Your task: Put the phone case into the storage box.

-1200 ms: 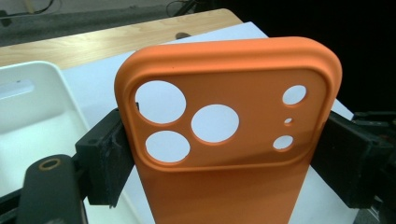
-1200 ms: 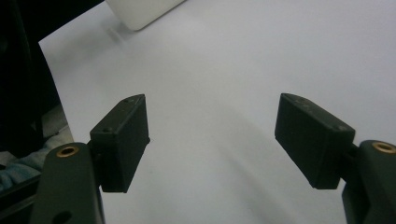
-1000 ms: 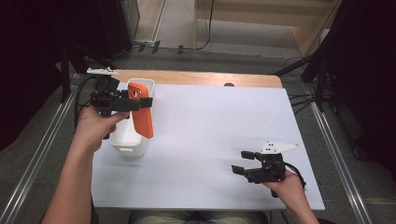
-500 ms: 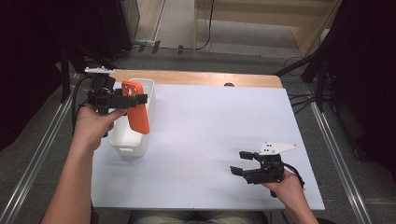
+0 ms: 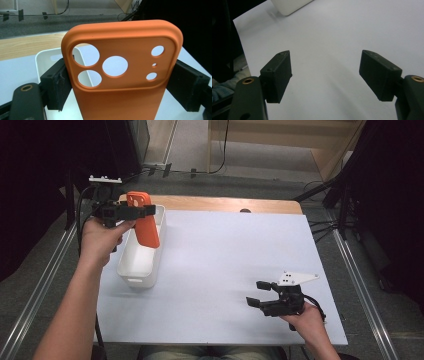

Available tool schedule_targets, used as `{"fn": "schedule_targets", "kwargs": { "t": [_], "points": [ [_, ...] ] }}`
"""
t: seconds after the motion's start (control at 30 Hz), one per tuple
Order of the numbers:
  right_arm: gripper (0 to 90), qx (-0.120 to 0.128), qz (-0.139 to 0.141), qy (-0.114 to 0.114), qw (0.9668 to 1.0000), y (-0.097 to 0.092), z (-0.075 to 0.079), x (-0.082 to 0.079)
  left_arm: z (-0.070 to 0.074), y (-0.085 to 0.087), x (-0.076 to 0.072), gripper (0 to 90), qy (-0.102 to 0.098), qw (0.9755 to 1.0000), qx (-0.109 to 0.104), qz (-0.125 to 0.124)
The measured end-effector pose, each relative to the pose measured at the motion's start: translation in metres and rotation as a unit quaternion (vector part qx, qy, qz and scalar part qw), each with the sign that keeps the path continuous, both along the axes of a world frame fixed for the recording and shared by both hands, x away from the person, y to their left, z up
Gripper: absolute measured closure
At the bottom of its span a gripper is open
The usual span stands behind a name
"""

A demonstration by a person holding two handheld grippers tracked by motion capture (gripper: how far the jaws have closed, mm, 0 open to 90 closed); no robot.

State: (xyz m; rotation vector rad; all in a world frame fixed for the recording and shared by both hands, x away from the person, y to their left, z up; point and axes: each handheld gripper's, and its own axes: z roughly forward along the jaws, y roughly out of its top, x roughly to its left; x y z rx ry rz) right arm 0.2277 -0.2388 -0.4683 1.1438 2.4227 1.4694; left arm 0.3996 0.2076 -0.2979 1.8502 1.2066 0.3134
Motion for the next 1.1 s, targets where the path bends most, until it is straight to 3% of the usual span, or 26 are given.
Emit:
{"fn": "schedule_targets", "kwargs": {
  "t": [0.5,0.73,0.9,1.1],
  "points": [
    [25.0,0.002,0.000,-0.003,1.0000,-0.001,0.001,-0.001,0.015,-0.009,0.024,15.0,-0.018,0.9992,0.030,0.021],
    [25.0,0.006,-0.003,-0.001,1.0000,-0.001,0.001,-0.001,0.017,-0.008,0.040,15.0,-0.022,0.9987,0.025,0.038],
    [25.0,0.006,-0.006,-0.005,1.0000,-0.003,0.002,0.000,0.017,-0.008,0.052,15.0,-0.024,0.9980,0.038,0.045],
    [25.0,0.009,-0.011,-0.004,0.9999,-0.004,0.001,-0.002,0.016,0.001,0.068,15.0,-0.021,0.9974,0.021,0.065]
  ]
}}
